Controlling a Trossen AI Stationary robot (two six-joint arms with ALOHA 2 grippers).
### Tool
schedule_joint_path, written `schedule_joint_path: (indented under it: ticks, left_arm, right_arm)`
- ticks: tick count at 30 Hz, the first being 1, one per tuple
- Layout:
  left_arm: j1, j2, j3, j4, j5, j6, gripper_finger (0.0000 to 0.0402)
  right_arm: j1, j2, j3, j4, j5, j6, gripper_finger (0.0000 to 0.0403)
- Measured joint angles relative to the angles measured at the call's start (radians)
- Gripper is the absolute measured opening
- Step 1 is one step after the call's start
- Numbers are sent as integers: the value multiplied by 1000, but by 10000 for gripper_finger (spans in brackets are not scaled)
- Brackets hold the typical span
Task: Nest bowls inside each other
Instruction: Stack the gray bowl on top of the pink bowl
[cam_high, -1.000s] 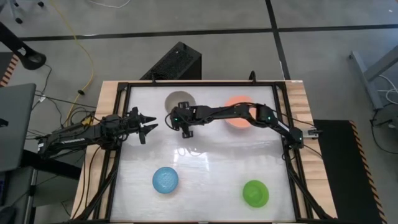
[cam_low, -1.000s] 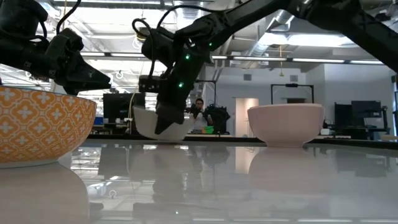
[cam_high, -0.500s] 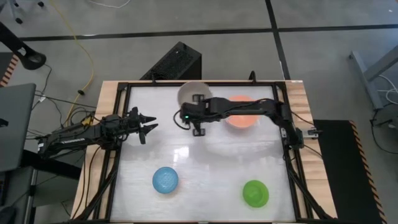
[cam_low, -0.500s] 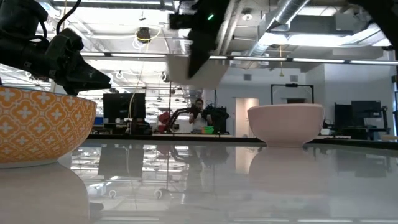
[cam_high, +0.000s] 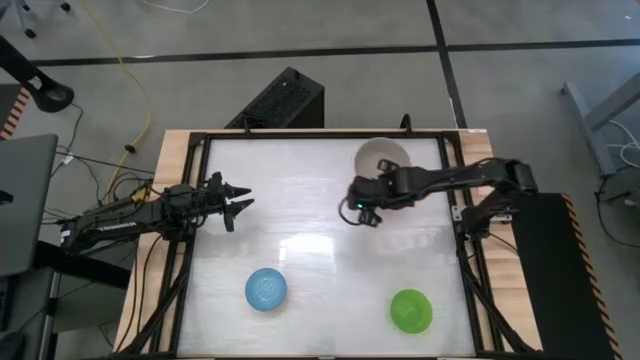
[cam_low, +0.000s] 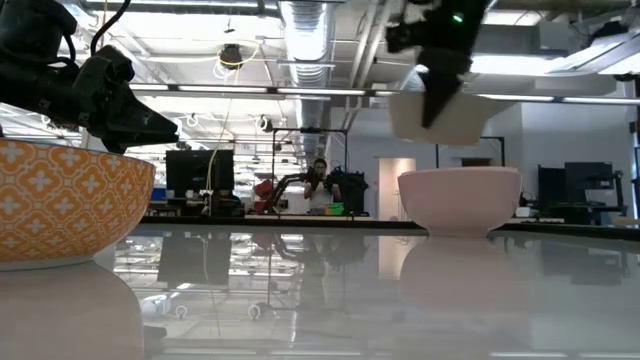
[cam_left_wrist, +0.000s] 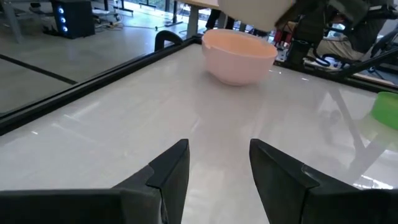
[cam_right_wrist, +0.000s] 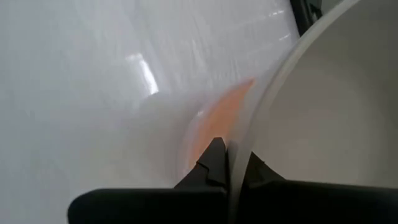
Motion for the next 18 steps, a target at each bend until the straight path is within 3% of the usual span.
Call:
schedule_joint_path:
  ticks: [6,18]
  left_arm:
    - [0,0,0,0,0,-1,158]
    - [0,0,0,0,0,-24,158]
  right_arm:
    - [-5,-45,-164,126,-9,9,7]
    - [-70,-46,-216,144,-57,32,7]
